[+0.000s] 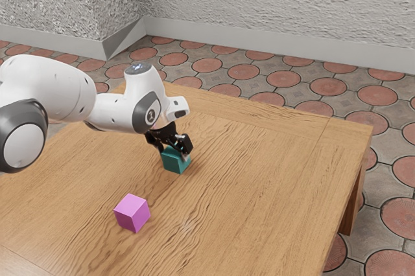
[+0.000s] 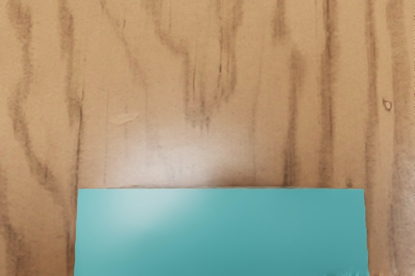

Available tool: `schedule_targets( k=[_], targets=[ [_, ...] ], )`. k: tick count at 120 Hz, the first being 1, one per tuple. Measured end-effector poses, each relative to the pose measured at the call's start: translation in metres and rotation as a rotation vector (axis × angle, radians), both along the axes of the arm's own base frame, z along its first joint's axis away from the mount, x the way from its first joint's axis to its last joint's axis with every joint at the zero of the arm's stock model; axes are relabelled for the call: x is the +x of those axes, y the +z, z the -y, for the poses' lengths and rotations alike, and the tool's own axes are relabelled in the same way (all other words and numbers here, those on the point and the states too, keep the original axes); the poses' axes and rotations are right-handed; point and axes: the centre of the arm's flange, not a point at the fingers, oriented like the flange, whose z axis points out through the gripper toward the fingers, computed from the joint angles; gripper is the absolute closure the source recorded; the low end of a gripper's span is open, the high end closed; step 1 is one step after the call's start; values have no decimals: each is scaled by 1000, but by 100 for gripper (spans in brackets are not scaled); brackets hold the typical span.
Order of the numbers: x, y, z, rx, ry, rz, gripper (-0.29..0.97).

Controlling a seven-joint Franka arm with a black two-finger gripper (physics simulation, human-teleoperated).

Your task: Pick up the blue block with one arm, and put the blue block on the pink block with one arm

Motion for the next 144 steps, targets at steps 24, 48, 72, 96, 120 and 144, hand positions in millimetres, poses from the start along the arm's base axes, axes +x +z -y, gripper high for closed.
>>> schedule_targets(
  k=[24,48,72,96,120,144],
  targets=[
    [0,-3,3,2,-38,-2,9],
    [0,-3,3,3,-58,-1,18],
    [0,-1,-1,5,-68,2,28],
    [0,16,11,-3,-92,26,33],
    [-60,80,-3,-36,-76,60,32],
    [-156,119,-18,-24,-71,68,31]
  ],
)
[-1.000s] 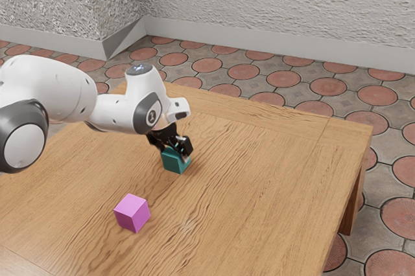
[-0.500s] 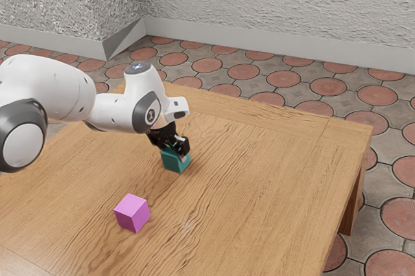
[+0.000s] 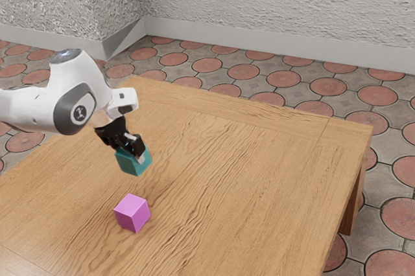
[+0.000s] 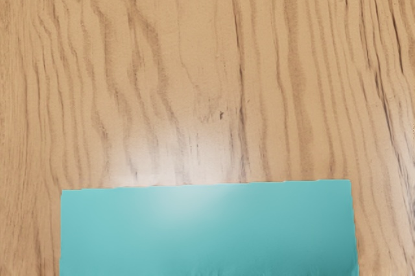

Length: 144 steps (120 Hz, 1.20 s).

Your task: Pick up the blue block with one arm, and put the blue block on the pink block with one arm

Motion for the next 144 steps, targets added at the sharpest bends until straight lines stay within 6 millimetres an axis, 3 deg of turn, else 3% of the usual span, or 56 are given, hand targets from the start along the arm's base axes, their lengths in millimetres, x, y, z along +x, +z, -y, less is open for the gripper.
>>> schedule_targets(
  k=[18,36,52,81,107,144],
  targets=[
    [-41,-5,32,50,-22,-23,32],
    [-65,-16,25,66,45,-52,31],
    [-83,-23,32,78,75,-67,32],
    [-94,-34,38,81,134,-90,32],
    [-80,-37,46,67,145,-98,32],
    [-78,-40,41,71,112,-102,29]
  ],
)
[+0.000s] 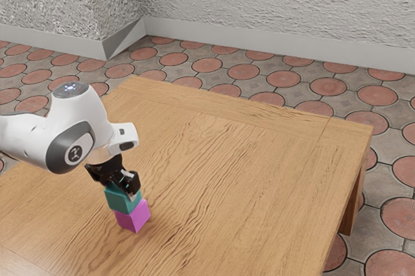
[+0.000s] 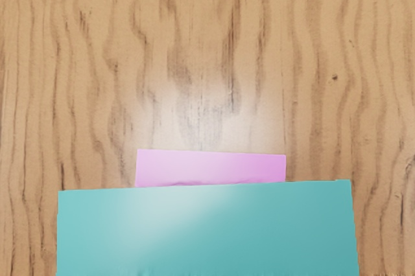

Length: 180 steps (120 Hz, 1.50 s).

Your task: Pick up the blue block with one arm, and put the blue block on the pink block with one arm

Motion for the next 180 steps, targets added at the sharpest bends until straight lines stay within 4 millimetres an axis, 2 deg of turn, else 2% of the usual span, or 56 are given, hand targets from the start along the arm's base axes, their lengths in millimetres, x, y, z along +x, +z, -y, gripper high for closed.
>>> schedule_targets(
  k=[42,106,127,180],
  targets=[
    [14,6,0,0,-78,15,28],
    [10,-7,-1,0,-141,-16,28],
    [8,-10,-8,2,-138,-22,28],
    [10,-4,-11,8,-151,-9,28]
  ],
)
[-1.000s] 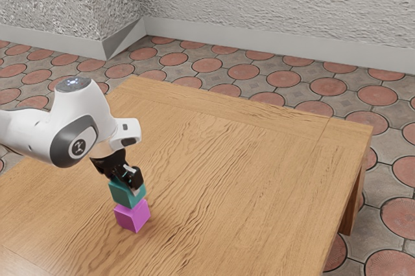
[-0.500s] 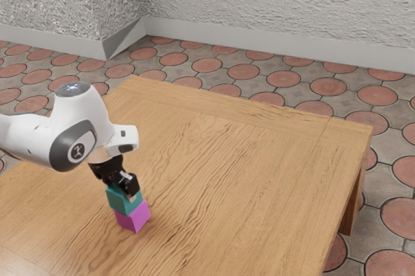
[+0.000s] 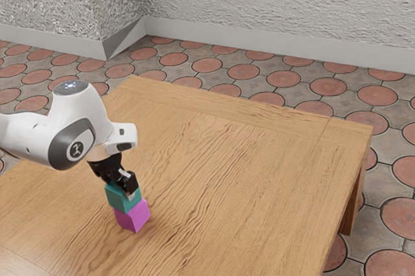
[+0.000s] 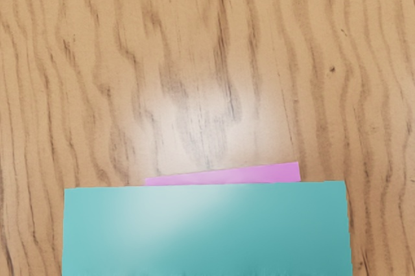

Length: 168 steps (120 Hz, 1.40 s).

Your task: Pick up the blue block with one arm, and put the blue block on the pink block with one arm

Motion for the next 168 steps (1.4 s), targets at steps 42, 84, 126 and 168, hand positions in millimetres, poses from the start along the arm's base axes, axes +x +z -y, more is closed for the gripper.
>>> schedule_targets(
  k=[42,84,126,168],
  targets=[
    [2,2,2,0,-3,11,28],
    [1,3,8,2,-1,15,29],
    [2,2,7,-3,11,15,13],
    [38,225,25,7,-3,321,2]
  ],
)
